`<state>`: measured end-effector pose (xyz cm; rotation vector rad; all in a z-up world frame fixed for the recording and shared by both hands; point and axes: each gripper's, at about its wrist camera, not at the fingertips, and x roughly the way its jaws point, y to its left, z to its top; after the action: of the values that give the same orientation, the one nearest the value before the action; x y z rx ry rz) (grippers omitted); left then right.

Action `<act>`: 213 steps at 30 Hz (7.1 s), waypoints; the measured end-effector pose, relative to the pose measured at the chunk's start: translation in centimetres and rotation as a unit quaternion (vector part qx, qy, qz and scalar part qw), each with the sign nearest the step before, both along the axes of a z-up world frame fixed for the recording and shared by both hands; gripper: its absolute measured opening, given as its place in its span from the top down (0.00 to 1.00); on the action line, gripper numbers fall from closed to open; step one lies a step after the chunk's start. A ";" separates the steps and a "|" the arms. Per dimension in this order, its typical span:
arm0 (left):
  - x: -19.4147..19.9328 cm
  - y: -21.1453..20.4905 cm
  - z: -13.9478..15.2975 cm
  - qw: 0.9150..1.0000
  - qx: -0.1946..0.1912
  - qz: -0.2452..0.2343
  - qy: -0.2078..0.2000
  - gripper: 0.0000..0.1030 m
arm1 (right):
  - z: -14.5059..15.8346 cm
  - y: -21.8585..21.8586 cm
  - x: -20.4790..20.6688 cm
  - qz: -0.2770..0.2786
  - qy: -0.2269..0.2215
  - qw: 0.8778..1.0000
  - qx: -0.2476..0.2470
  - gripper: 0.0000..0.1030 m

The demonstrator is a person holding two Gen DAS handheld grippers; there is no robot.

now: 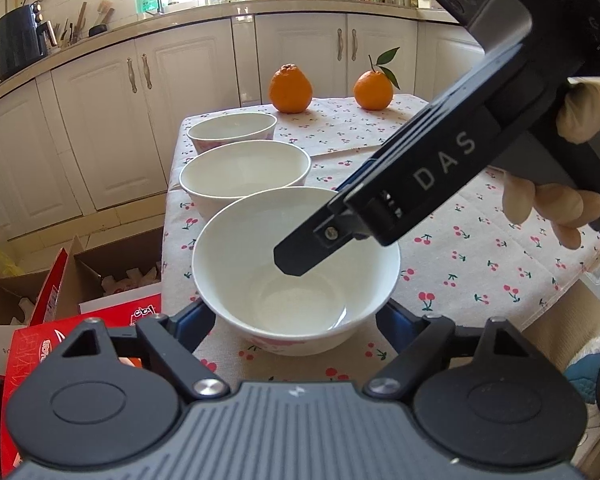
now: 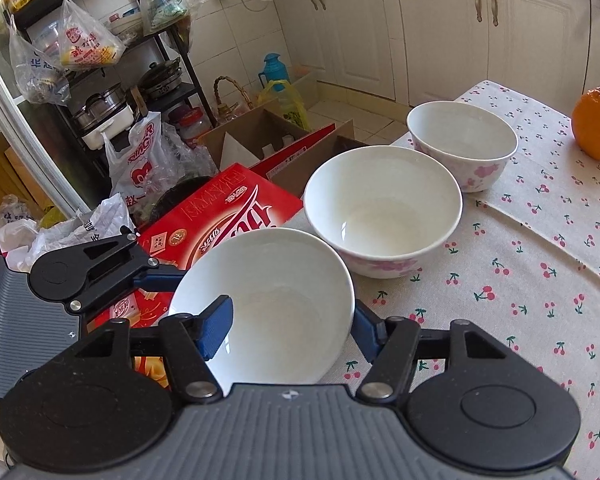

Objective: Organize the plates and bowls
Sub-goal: 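Lift the white bowl with the right tool and carry it beside the plate stack, then lower the bowl onto the table and open the right tool, then reach the right tool to the pink-flower bowl and grasp its rim, then lift the pink-flower bowl with the right tool toward the placed bowl, then lower the held bowl into the white bowl and open the right tool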

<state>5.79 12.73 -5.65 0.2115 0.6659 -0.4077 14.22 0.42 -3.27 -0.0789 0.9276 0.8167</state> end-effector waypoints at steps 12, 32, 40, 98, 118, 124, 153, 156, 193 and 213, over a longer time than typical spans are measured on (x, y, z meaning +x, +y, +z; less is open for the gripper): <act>0.0 -3.3 1.4 0.999 0.001 -0.038 -0.008 0.16 | 1.0 -3.9 -1.0 -0.045 -0.009 0.999 -0.004 0.33; 2.2 -10.7 1.0 0.994 -0.007 -0.110 0.006 0.16 | 1.0 -12.1 -2.0 -0.130 -0.022 0.991 -0.008 0.33; 2.9 -12.1 0.3 0.993 -0.006 -0.120 0.016 0.16 | 0.3 -13.5 -1.8 -0.150 -0.014 0.989 -0.007 0.33; 2.0 -4.8 0.2 1.000 -0.005 0.011 -0.010 0.05 | 1.7 -9.2 -0.7 -0.118 -0.062 0.990 -0.045 0.00; 8.0 -1.4 -0.2 0.997 0.004 0.069 -0.045 0.06 | 2.3 -2.7 6.4 -0.028 -0.058 0.996 -0.067 0.01; 9.0 -1.6 -0.4 0.997 -0.001 0.066 -0.050 0.06 | 1.4 -1.2 8.8 -0.012 -0.042 0.997 -0.065 0.05; 10.0 -1.2 -0.7 0.998 -0.019 0.046 -0.039 0.08 | -0.6 1.1 12.1 0.015 0.020 0.999 -0.043 0.29; 10.0 -1.3 -0.6 0.998 -0.016 0.044 -0.038 0.08 | -0.6 1.0 12.1 0.013 0.022 0.999 -0.043 0.29; 3.0 -5.7 4.2 0.999 0.006 -0.019 -0.034 0.08 | 4.1 -4.7 2.5 0.002 -0.009 0.999 -0.036 0.29; 2.4 -11.9 5.1 0.995 -0.003 -0.089 -0.036 0.08 | 5.3 -12.7 -0.5 -0.061 -0.021 0.997 -0.031 0.28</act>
<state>8.21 0.82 -0.59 0.2803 0.5763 -0.5700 13.69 -12.29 2.05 -0.0912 0.9098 0.6713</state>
